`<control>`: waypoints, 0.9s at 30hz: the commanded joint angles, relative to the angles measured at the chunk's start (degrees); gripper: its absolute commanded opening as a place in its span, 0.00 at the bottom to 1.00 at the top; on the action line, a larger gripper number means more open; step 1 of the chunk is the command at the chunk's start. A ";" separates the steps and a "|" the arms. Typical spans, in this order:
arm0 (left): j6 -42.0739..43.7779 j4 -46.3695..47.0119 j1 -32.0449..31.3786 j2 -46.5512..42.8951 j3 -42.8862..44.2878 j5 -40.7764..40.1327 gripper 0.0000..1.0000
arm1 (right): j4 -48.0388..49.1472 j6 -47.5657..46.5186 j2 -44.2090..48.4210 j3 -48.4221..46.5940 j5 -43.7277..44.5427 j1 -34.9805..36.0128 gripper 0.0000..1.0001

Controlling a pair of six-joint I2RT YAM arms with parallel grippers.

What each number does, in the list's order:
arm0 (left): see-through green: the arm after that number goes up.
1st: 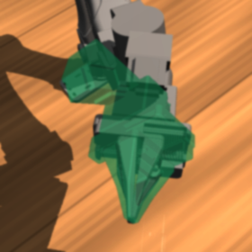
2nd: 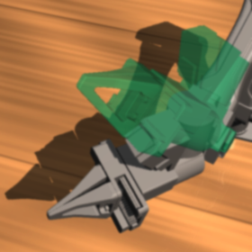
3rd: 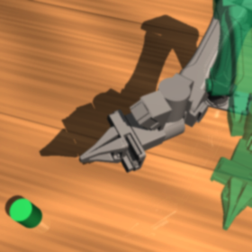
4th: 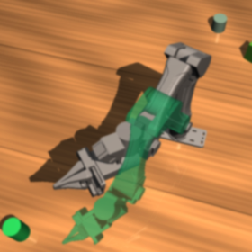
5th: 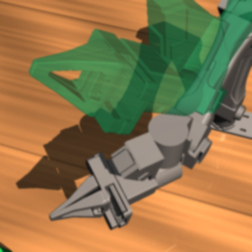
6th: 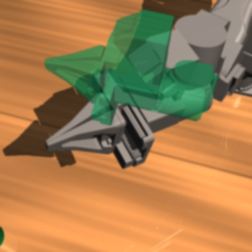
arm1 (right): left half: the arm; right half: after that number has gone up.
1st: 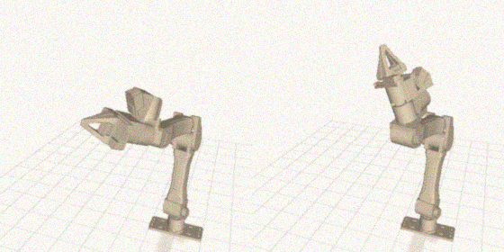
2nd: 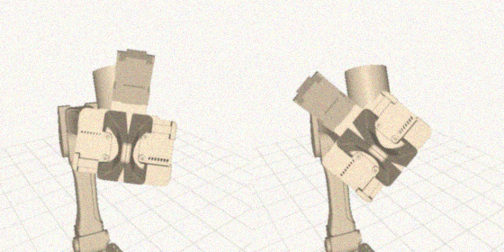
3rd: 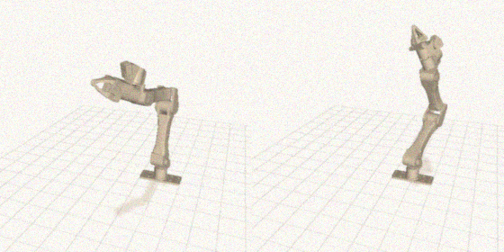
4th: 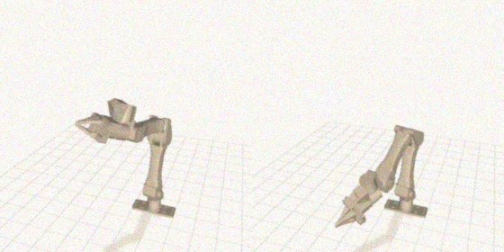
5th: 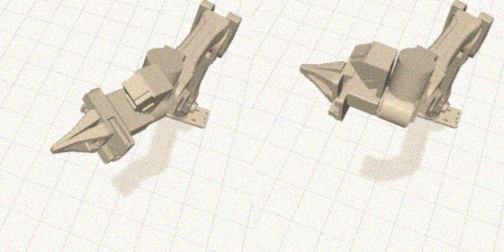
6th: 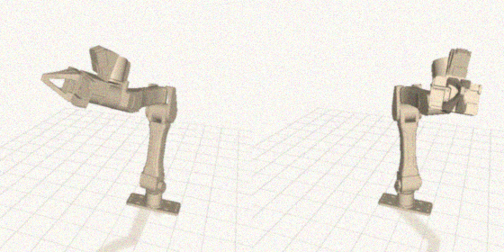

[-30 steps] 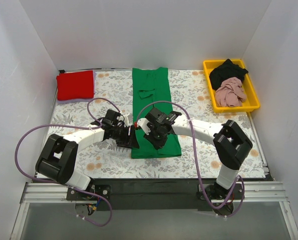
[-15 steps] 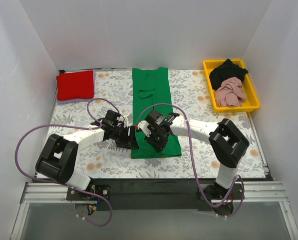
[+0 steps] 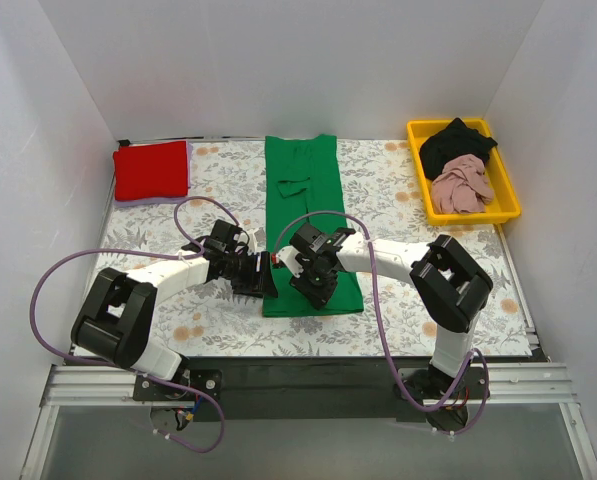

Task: Fold and stack the t-shirts
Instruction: Fold the tshirt

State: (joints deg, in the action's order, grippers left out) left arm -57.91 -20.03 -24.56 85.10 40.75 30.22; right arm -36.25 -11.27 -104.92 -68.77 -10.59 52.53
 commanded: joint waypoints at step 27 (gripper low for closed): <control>-0.18 0.34 -0.14 0.42 0.29 -0.60 0.53 | -2.42 -0.16 6.40 -2.86 -1.36 0.20 0.01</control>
State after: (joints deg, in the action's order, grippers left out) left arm -57.91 -20.05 -24.56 85.84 40.75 29.98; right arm -37.58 -10.98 -100.88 -69.65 -9.76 52.53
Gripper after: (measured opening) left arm 0.533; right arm 0.020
